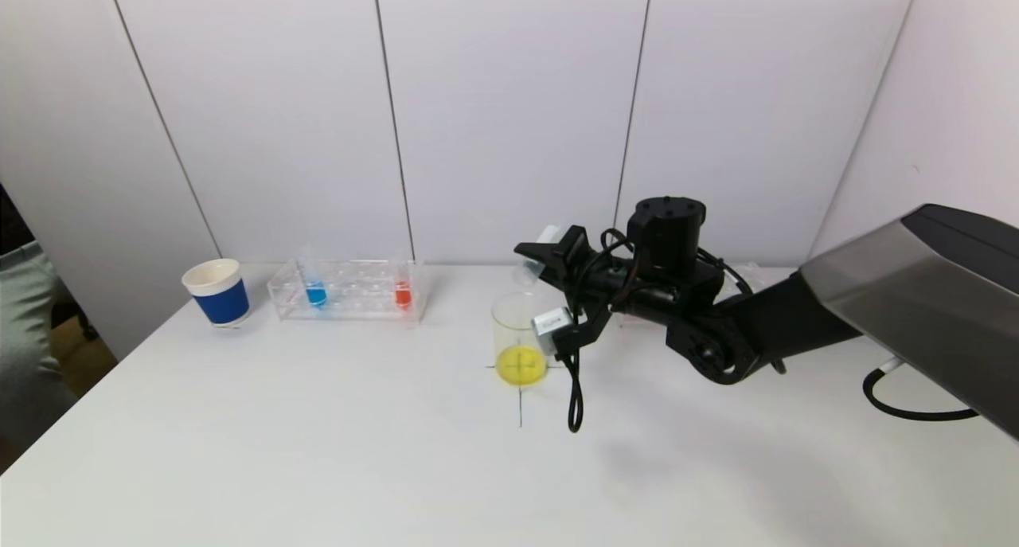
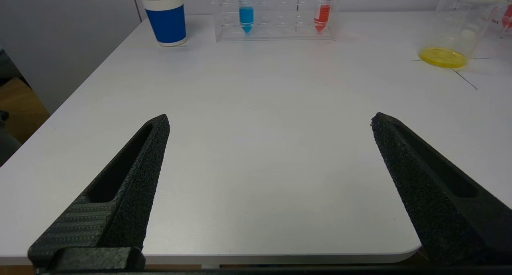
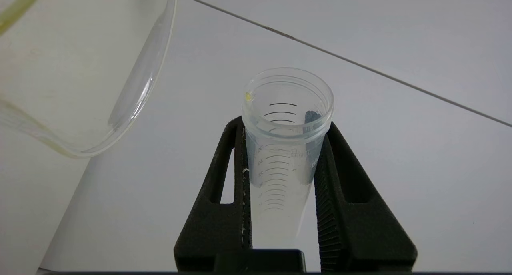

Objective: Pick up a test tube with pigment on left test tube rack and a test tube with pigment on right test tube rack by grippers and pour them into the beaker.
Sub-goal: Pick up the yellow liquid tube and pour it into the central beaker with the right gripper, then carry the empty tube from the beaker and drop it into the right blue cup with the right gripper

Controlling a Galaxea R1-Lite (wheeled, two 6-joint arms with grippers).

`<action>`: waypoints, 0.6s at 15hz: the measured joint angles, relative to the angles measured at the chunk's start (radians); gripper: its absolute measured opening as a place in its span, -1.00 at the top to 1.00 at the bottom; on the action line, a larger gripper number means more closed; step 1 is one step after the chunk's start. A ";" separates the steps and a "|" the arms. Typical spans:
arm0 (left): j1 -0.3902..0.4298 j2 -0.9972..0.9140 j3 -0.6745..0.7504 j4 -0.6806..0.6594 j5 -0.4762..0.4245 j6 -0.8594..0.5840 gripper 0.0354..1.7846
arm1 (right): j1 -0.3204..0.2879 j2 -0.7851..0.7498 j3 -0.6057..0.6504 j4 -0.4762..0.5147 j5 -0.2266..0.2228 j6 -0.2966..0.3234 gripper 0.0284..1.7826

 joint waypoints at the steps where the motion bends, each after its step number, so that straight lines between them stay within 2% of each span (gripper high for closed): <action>1: 0.000 0.000 0.000 0.000 0.000 0.000 -0.98 | 0.000 0.001 0.000 -0.004 0.001 0.003 0.45; 4: 0.000 0.000 0.000 0.000 0.000 0.000 -0.98 | -0.004 0.006 0.007 -0.017 0.006 0.058 0.45; 6: 0.000 0.000 0.000 0.000 0.000 0.000 -0.98 | -0.009 0.007 0.009 -0.044 0.006 0.147 0.45; 9: 0.000 0.000 0.000 0.000 0.000 0.000 -0.98 | -0.011 0.003 0.010 -0.104 -0.008 0.314 0.45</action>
